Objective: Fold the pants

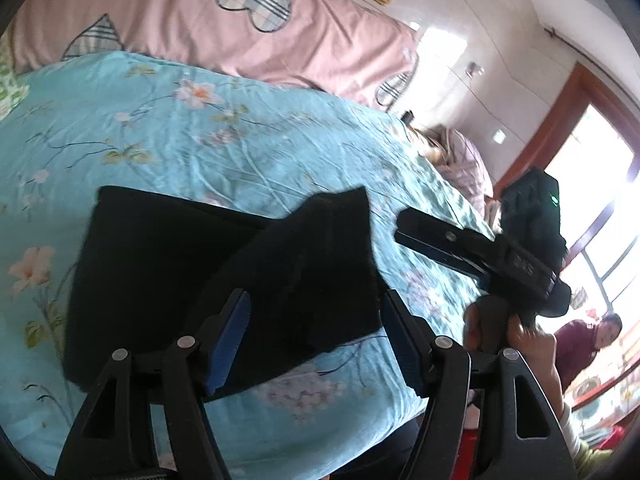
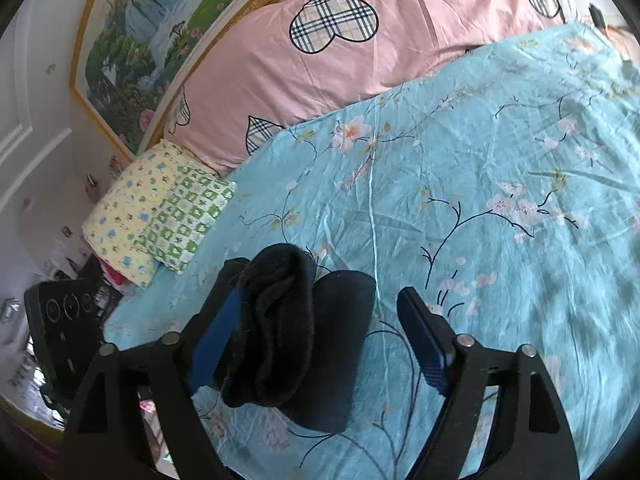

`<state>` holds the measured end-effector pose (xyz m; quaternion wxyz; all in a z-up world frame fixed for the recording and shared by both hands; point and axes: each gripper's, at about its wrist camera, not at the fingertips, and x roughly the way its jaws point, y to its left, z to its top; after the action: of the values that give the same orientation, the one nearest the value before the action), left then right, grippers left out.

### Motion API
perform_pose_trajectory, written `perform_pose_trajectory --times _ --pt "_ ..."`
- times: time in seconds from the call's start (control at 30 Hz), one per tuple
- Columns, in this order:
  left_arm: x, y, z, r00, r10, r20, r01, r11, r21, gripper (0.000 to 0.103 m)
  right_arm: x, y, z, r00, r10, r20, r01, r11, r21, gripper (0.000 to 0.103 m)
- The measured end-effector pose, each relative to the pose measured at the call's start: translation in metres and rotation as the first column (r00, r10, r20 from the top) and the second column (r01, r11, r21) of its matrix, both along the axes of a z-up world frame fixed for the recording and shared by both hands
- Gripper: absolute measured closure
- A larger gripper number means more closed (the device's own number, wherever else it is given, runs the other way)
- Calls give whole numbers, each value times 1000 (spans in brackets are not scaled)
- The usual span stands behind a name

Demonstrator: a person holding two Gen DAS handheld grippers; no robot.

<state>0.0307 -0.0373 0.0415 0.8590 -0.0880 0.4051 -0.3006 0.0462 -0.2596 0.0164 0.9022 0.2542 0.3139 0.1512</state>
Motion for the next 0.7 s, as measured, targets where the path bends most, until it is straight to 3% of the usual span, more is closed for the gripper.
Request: perform_pose_trajectory --times 0.33,0.7 --pt "11 42 4 995 103 -4 -103 995 -15 34 -6 35 21 1000 -12 19 14 994 -105 14" --pt "22 70 6 985 170 18 -170 985 12 32 -11 60 24 999 -46 12 47 979 -200 9"
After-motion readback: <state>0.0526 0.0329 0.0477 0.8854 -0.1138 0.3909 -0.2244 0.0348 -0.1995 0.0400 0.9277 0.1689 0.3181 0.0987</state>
